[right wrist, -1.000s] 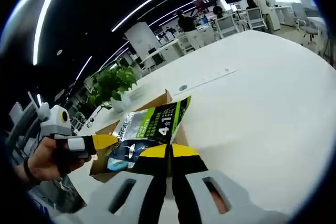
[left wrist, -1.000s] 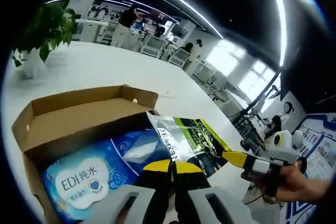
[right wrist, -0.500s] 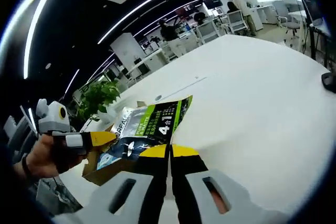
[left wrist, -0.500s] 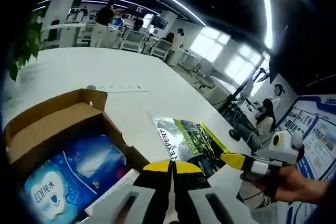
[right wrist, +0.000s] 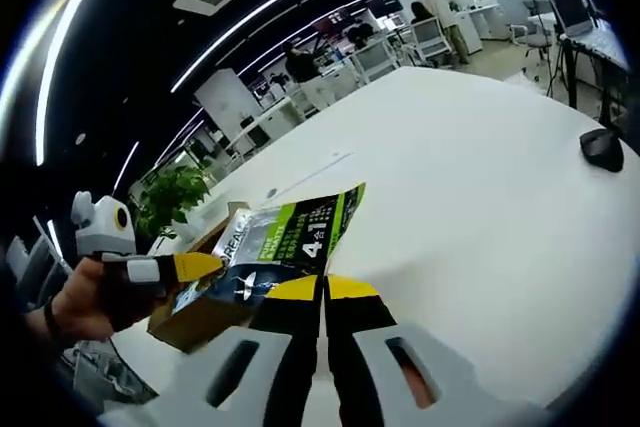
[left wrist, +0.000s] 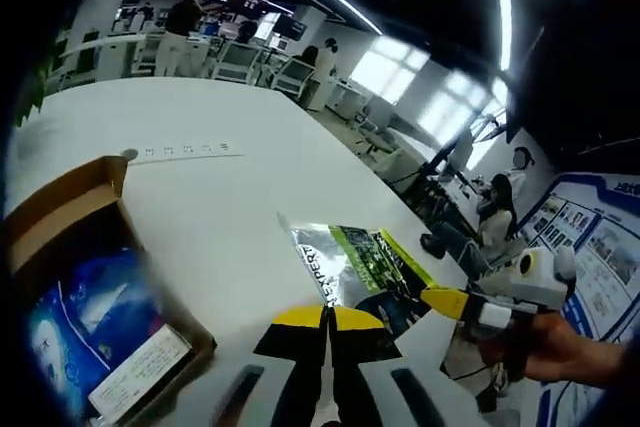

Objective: Operate the shoe box by opening the lid, removing the specified soft item, and placing it in the target area until the item is outside and the box remains undamaged.

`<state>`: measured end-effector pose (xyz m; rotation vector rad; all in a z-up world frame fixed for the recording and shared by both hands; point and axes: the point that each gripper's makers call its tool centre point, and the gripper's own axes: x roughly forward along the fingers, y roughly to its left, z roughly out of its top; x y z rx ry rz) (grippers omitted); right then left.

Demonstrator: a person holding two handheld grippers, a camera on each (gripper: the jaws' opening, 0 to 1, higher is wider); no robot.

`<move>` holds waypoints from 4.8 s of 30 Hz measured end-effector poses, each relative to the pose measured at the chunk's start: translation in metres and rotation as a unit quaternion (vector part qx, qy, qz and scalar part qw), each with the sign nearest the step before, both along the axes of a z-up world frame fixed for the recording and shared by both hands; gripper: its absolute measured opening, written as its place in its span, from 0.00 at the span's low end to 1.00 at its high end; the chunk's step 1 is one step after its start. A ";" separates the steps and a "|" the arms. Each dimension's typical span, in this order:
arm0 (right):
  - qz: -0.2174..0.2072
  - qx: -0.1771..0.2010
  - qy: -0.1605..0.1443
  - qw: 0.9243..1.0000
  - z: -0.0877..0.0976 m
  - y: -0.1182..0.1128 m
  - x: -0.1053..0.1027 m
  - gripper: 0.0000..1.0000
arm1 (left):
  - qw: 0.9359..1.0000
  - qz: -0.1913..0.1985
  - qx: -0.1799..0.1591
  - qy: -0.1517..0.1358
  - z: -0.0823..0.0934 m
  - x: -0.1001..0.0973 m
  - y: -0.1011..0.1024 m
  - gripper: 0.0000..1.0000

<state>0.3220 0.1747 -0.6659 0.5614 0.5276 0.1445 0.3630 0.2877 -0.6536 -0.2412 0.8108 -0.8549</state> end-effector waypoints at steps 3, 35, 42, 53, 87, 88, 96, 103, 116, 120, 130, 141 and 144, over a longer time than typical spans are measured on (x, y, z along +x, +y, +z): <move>0.000 0.001 0.002 1.000 -0.002 -0.008 0.001 0.00 | 1.000 0.001 -0.001 0.003 -0.001 -0.001 -0.006 0.00; 0.056 -0.009 0.028 0.998 -0.024 -0.027 0.071 0.00 | 0.998 0.013 0.066 -0.018 -0.030 0.058 -0.032 0.01; 0.070 -0.007 0.046 0.996 -0.041 -0.030 0.072 0.00 | 0.996 0.010 0.092 -0.004 -0.052 0.057 -0.036 0.01; 0.086 -0.010 0.073 0.994 -0.063 -0.035 0.076 0.00 | 0.992 0.000 0.125 0.008 -0.081 0.060 -0.040 0.01; 0.095 -0.019 0.115 0.989 -0.107 -0.038 0.086 0.00 | 0.978 -0.042 0.203 0.035 -0.129 0.056 -0.031 0.03; 0.093 -0.018 0.115 0.989 -0.108 -0.037 0.085 0.00 | 0.977 -0.042 0.204 0.035 -0.129 0.056 -0.031 0.03; 0.091 -0.024 0.116 0.989 -0.109 -0.039 0.087 0.01 | 0.975 -0.046 0.215 0.042 -0.128 0.053 -0.026 0.06; 0.089 -0.030 0.117 0.989 -0.109 -0.041 0.086 0.06 | 0.973 -0.041 0.225 0.024 -0.120 0.053 -0.018 0.13; 0.077 -0.058 0.114 0.989 -0.099 -0.051 0.080 0.09 | 0.978 -0.028 0.206 -0.009 -0.090 0.062 -0.009 0.14; 0.074 -0.061 0.111 0.989 -0.093 -0.052 0.077 0.08 | 0.979 -0.024 0.200 -0.016 -0.083 0.063 -0.006 0.14; 0.058 -0.066 0.103 0.991 -0.085 -0.055 0.072 0.08 | 0.986 -0.001 0.164 -0.028 -0.065 0.062 0.009 0.14; 0.052 -0.067 0.089 0.992 -0.071 -0.047 0.069 0.08 | 0.989 0.017 0.133 -0.059 -0.041 0.061 0.046 0.14; 0.054 -0.068 0.088 0.992 -0.069 -0.041 0.067 0.08 | 0.990 0.032 0.122 -0.062 -0.035 0.062 0.060 0.14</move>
